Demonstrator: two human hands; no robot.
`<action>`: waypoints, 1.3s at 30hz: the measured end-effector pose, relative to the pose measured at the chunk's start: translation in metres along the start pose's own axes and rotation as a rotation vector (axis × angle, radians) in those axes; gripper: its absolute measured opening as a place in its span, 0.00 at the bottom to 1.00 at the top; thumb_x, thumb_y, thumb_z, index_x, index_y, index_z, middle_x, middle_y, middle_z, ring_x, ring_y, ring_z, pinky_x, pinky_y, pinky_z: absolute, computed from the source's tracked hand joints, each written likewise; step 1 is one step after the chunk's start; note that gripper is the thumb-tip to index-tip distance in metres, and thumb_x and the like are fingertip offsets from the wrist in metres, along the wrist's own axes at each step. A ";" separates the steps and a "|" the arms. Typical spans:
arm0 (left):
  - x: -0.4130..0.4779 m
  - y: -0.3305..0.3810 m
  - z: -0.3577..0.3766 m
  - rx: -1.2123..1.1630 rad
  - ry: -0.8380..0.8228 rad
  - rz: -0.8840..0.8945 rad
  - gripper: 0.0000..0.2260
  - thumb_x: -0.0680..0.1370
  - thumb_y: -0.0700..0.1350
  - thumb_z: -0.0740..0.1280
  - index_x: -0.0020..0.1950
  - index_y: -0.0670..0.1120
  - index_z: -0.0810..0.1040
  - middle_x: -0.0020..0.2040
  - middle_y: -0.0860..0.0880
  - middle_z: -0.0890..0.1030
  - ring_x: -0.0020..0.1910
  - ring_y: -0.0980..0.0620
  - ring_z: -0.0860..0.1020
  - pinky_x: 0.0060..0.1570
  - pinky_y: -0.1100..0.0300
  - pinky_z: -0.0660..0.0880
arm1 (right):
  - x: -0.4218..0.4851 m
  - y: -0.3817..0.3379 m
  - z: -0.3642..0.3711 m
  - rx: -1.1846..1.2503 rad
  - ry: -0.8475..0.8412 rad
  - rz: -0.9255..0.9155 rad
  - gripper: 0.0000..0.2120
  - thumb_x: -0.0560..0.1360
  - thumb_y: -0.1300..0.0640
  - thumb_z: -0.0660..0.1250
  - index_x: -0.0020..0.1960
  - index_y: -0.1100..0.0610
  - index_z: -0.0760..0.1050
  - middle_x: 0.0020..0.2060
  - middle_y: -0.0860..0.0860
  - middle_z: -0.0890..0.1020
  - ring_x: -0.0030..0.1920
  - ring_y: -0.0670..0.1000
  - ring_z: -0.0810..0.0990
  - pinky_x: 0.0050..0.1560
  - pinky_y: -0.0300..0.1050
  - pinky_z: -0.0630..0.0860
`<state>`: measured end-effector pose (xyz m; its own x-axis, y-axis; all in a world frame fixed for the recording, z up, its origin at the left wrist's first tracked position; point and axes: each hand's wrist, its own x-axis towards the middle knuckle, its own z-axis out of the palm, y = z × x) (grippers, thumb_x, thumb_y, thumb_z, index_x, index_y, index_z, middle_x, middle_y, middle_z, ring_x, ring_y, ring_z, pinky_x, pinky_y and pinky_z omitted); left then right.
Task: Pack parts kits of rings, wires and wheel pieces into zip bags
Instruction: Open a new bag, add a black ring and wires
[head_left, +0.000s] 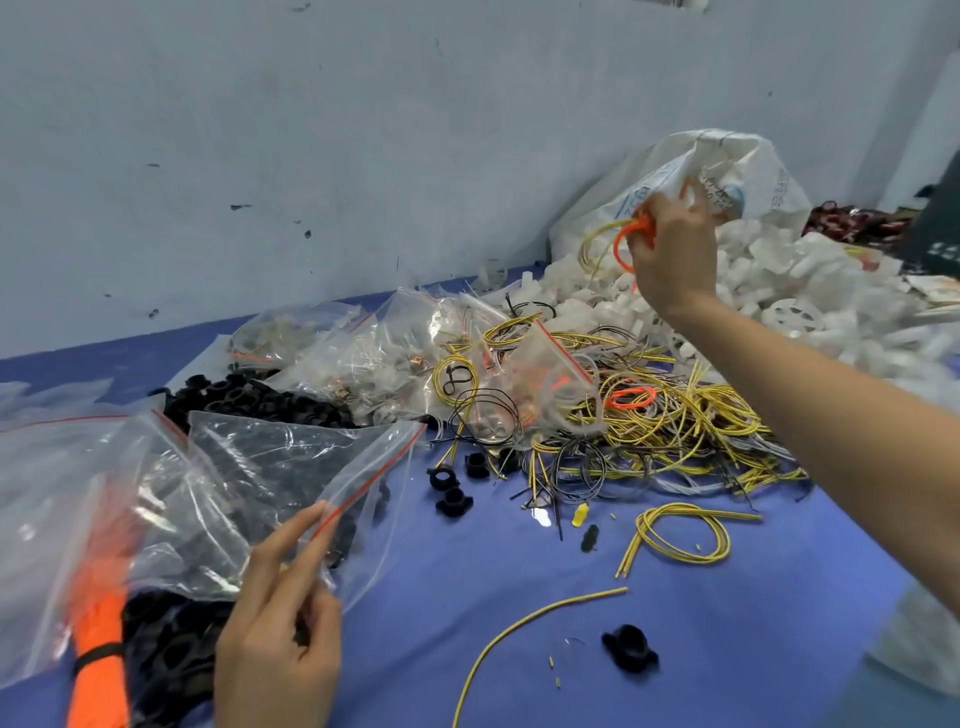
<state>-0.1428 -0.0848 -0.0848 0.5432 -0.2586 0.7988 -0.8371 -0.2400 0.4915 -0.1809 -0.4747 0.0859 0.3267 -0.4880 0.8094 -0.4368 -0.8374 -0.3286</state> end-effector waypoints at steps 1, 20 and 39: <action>0.000 0.000 0.000 -0.003 -0.002 -0.008 0.17 0.77 0.42 0.56 0.60 0.45 0.80 0.59 0.54 0.77 0.42 0.71 0.72 0.46 0.78 0.66 | 0.005 -0.006 -0.006 0.041 0.046 -0.013 0.09 0.75 0.61 0.61 0.52 0.63 0.76 0.47 0.65 0.79 0.55 0.63 0.72 0.53 0.51 0.68; 0.001 0.005 -0.004 0.047 -0.051 0.013 0.19 0.74 0.39 0.55 0.57 0.40 0.82 0.55 0.48 0.81 0.42 0.66 0.74 0.43 0.77 0.67 | -0.027 0.019 0.034 -0.262 -0.951 -0.062 0.18 0.74 0.65 0.64 0.60 0.50 0.78 0.53 0.51 0.80 0.45 0.51 0.79 0.43 0.45 0.79; 0.002 0.008 0.003 0.041 0.038 0.021 0.17 0.75 0.39 0.56 0.58 0.45 0.80 0.56 0.55 0.76 0.33 0.60 0.69 0.41 0.76 0.66 | -0.008 -0.010 0.018 -0.052 0.121 -0.027 0.09 0.76 0.57 0.64 0.49 0.63 0.77 0.57 0.60 0.74 0.55 0.62 0.74 0.49 0.51 0.73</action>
<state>-0.1478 -0.0902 -0.0805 0.5219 -0.2289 0.8217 -0.8446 -0.2733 0.4603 -0.1643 -0.4670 0.0735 0.2368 -0.4300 0.8712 -0.4736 -0.8340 -0.2830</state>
